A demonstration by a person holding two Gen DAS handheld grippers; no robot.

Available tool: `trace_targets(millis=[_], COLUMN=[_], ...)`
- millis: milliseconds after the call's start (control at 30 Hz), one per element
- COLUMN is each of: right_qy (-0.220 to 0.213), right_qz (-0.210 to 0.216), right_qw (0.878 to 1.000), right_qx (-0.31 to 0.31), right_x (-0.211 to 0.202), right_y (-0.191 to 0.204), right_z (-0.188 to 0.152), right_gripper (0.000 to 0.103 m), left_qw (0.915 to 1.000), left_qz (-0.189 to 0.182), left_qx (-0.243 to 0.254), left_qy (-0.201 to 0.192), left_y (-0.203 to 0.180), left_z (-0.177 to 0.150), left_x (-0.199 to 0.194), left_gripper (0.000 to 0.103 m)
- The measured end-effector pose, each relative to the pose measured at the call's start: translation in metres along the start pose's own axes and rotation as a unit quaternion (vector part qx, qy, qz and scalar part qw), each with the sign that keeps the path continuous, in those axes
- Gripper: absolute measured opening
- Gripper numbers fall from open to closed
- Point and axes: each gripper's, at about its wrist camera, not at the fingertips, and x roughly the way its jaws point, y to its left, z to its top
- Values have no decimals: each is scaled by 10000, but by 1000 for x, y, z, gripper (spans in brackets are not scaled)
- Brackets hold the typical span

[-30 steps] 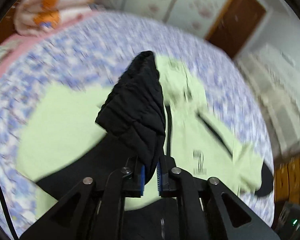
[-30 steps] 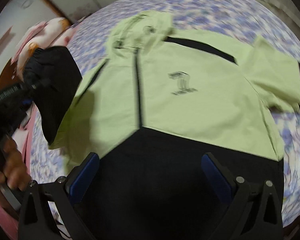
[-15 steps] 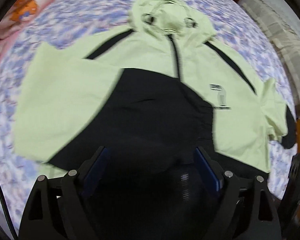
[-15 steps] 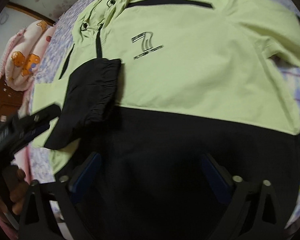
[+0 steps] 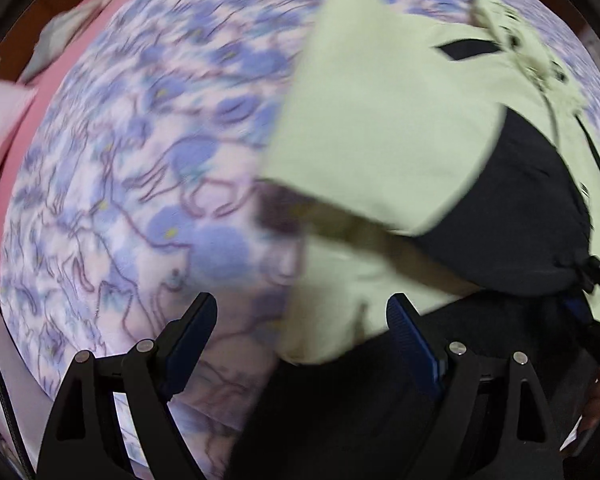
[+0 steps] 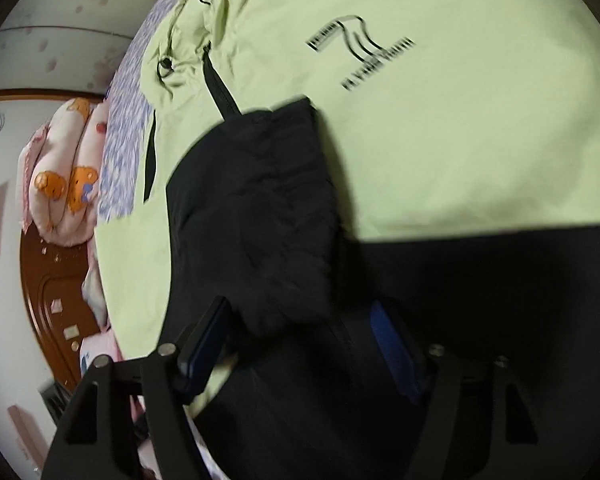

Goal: Fold large clothes

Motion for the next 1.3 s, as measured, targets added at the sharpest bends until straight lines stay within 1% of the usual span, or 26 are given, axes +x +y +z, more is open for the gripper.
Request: trace_targets(millis=[33, 67, 100, 133, 167, 233, 267, 333, 367, 400, 433, 467, 533, 633, 667, 700, 800, 833, 933, 1033, 1067, 1133, 1200, 1300], right_qy=[-82, -184, -258, -312, -375, -430, -458, -646, -781, -912, -1058, -1306, -1673, -2296, -2461, -2537, -2543, -2488, -2344, -2217, -2089, -1937, -1787, -1668], right_qz=[-15, -22, -19, -18, -12, 55, 110, 139, 123, 110, 104, 87, 32, -39, -100, -171, -385, -419, -509, -774, -879, -895, -867, -963], right_qw=[10000, 9998, 9996, 9993, 9989, 9985, 9984, 9977, 9969, 9957, 9939, 9904, 9841, 9706, 9665, 9645, 9642, 9662, 9704, 9719, 9740, 9769, 9796, 9808], right_qx=[19, 88, 152, 217, 281, 324, 305, 137, -23, -156, -284, -440, -601, -717, -721, -715, -641, -531, -270, -176, -74, 122, 306, 312], right_x=[2, 3, 3, 4, 4, 4, 0, -9, -16, -24, -32, -45, -65, -102, -112, -119, -126, -125, -119, -103, -96, -85, -76, -65], right_y=[4, 7, 9, 10, 11, 12, 11, 17, 22, 27, 32, 39, 42, 39, 36, 33, 14, 4, -19, -34, -42, -52, -64, -70], right_z=[2, 4, 7, 10, 13, 18, 21, 28, 32, 37, 42, 47, 55, 66, 68, 71, 77, 79, 74, 67, 65, 60, 56, 49], right_gripper=[61, 53, 42, 34, 15, 13, 12, 11, 11, 11, 11, 10, 10, 10, 10, 10, 10, 10, 10, 10, 10, 10, 10, 10], left_qw=[10000, 9999, 9997, 9994, 9987, 9968, 9962, 9952, 9951, 9955, 9958, 9957, 9960, 9958, 9958, 9960, 9960, 9963, 9966, 9941, 9925, 9878, 9850, 9856], left_qz=[-53, -103, -188, -271, -425, -692, -757, -859, -897, -858, -838, -871, -840, -857, -843, -809, -781, -752, -710, -918, -1013, -1179, -1202, -1119], left_qx=[-73, -114, -167, -206, -254, -323, -346, -323, -274, -222, -156, -77, 17, 93, 116, 131, 122, 105, -53, -438, -606, -1002, -1229, -1263], left_qy=[16, -15, -75, -108, -152, -242, -275, -328, -328, -331, -323, -303, -305, -323, -331, -350, -406, -413, -425, -374, -313, -187, -111, -112], left_y=[10, 16, 20, 23, 27, 29, 29, 28, 26, 24, 22, 21, 13, 8, 6, 2, -5, -12, -14, -9, -4, 6, 9, 9], left_z=[4, 8, 13, 18, 24, 35, 39, 46, 49, 51, 52, 53, 54, 55, 55, 56, 58, 62, 63, 66, 66, 65, 66, 65], left_x=[7, 12, 16, 19, 23, 28, 30, 34, 37, 39, 41, 42, 40, 43, 44, 45, 46, 48, 51, 54, 56, 59, 61, 61], left_gripper=[86, 86, 86, 86, 86, 85, 84, 80, 73, 63, 58, 54, 53, 51, 47, 41, 36, 36, 36, 35, 35, 35, 35, 35])
